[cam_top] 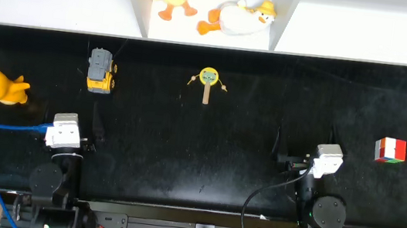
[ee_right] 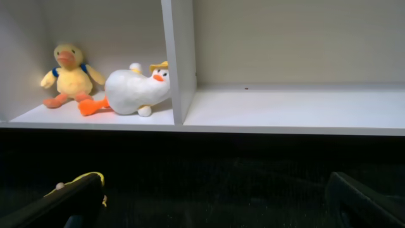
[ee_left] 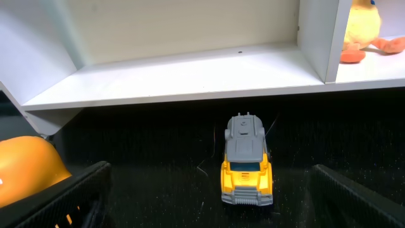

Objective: Store Toys

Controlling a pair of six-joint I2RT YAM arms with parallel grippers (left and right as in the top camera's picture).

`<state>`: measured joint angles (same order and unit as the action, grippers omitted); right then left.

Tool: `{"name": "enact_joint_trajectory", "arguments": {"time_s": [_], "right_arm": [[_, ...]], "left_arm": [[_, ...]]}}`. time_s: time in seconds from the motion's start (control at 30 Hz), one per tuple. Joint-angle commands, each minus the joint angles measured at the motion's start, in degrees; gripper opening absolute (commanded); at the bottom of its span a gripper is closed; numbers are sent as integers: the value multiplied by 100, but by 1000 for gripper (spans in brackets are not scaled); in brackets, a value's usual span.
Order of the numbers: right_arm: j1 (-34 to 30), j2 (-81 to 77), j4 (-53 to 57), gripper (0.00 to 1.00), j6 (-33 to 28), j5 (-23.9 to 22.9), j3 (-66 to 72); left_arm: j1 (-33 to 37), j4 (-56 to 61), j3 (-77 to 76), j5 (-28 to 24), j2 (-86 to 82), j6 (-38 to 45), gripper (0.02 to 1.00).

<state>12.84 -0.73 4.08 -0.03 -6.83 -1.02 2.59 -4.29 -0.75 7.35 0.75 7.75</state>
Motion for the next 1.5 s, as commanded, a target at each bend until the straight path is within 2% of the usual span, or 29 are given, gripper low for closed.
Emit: {"name": "enact_joint_trajectory", "arguments": {"time_s": [0.03,1.07,1.17,1.33,1.5], "right_arm": [[33,52,-20,996,-17,-22,74],[33,52,-17,996,-17,-22,74],[33,52,-20,993,-17,-22,74],[33,52,-17,993,-17,-22,74],[33,52,-20,996,-17,-22,74]], "left_arm": [[-37,17,28,24,-37,103,998],[-37,17,28,20,-37,66,998],[-37,15,28,-63,-37,-516,998],[-37,-4,28,-227,-37,-2162,996],[-37,-9,28,-385,-37,-2433,998]]}}
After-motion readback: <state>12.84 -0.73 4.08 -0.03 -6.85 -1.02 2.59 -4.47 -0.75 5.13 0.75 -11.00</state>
